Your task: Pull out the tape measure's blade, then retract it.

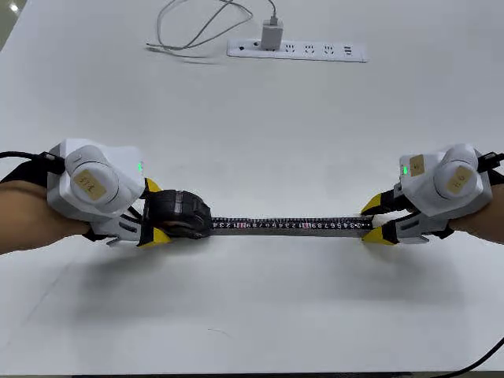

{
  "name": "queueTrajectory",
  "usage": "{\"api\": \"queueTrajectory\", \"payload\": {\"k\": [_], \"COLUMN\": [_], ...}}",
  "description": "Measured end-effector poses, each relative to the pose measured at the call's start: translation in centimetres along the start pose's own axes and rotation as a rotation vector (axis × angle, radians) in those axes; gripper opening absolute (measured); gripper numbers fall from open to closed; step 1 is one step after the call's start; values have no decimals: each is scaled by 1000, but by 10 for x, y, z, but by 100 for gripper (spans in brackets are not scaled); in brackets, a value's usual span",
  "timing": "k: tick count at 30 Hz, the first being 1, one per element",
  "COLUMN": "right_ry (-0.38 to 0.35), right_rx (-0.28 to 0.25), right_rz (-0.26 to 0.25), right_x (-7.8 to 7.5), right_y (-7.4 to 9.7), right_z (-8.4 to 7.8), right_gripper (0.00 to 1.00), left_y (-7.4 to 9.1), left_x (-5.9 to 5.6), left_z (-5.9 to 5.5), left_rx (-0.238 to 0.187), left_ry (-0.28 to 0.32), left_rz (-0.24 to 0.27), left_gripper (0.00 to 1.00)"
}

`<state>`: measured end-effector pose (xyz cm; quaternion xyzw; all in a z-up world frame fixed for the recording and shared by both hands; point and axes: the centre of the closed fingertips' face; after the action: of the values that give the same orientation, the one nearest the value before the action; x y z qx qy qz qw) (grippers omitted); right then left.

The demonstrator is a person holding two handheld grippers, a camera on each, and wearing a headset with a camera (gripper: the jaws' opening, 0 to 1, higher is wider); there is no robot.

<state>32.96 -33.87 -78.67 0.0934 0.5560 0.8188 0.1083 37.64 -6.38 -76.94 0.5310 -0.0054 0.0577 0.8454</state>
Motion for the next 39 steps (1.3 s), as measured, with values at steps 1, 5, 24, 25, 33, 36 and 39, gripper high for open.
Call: {"api": "queueTrajectory", "payload": {"k": [1, 5, 24, 25, 33, 36, 39], "right_ry": [-11, -101, -211, -216, -262, -282, -296], "right_rx": [-10, -59, -175, -185, -218, -239, -249], "right_rz": [-2, 5, -76, -82, -136, -165, -190], "right_x": [0, 2, 7, 8, 18, 20, 23], "right_y": [2, 6, 21, 22, 33, 38, 43], "right_z": [2, 11, 27, 28, 23, 23, 23], "right_gripper": [22, 25, 37, 38, 47, 47, 51], "left_y": [2, 8, 35, 38, 61, 67, 73], "left_x": [0, 0, -2, -2, -2, -6, -7], "left_z": [0, 3, 10, 10, -1, -6, -10], "left_rx": [-4, -43, -197, -207, -259, -270, -284], "left_ry": [9, 40, 245, 255, 334, 361, 399], "left_rz": [1, 6, 72, 76, 141, 158, 189], "left_gripper": [37, 39, 50, 51, 54, 55, 56]}}
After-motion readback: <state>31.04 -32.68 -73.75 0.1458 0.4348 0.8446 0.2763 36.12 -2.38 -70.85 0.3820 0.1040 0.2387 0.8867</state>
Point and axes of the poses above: the centre of the closed fingertips' face, and the gripper's own axes: y roughly backward along the fingers, x roughly to its left, z roughly out of its top, and after that the axes turned 7 degrees about x, right-handed
